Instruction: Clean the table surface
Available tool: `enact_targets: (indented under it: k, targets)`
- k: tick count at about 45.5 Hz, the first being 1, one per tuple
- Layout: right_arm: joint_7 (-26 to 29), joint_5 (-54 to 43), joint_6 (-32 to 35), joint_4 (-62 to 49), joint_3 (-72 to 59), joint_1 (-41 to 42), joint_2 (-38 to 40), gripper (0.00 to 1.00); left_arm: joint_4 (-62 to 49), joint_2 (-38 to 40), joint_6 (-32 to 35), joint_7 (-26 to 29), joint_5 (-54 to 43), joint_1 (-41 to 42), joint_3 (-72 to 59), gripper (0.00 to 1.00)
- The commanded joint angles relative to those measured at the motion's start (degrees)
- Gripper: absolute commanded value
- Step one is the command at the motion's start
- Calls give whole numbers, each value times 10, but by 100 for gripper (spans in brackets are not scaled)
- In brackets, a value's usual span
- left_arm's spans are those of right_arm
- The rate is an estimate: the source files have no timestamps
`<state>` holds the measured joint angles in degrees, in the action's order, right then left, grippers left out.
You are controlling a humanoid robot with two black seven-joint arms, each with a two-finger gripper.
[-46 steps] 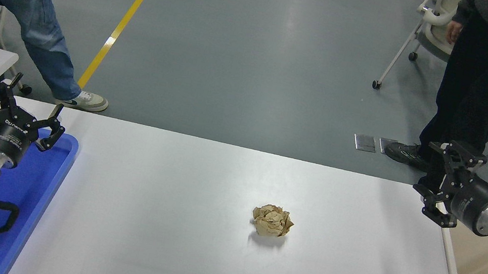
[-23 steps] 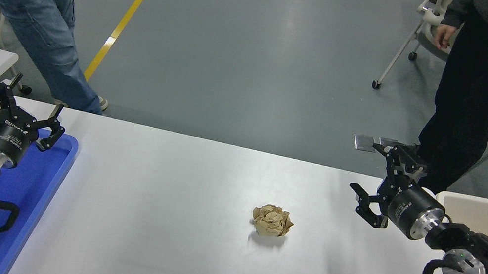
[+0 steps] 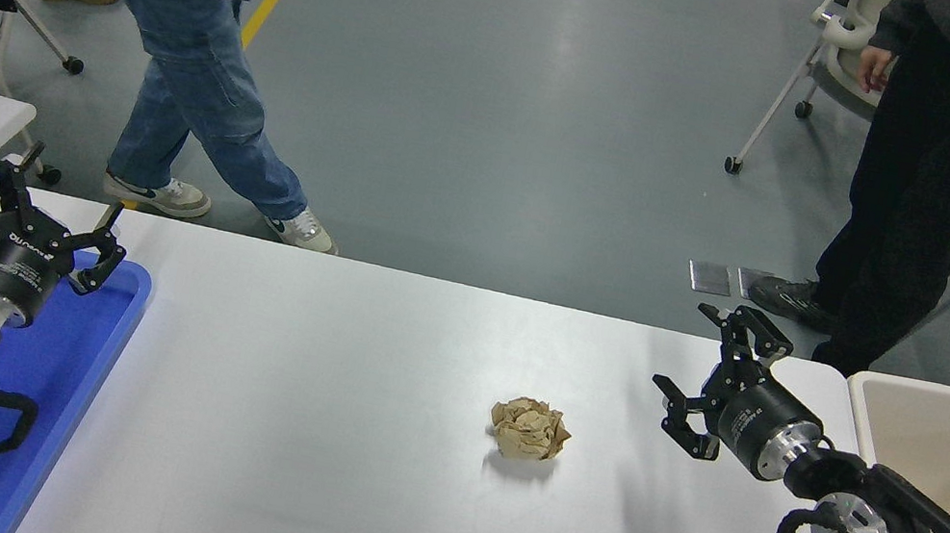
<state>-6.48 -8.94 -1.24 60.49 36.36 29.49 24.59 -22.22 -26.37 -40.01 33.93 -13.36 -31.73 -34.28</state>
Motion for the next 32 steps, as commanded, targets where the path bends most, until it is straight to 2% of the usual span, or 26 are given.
enact_targets:
  k: [1,18,32]
  targets:
    - [0,-2,0,-25,5,5,-15,100,0,0,-1,0,0,0,0,100]
    - [1,-13,4,-6,-12,31,7,100,0,0,-1,0,0,0,0,100]
    - [0,-273,5,57,-176,100,70,100,0,0,-1,0,0,0,0,100]
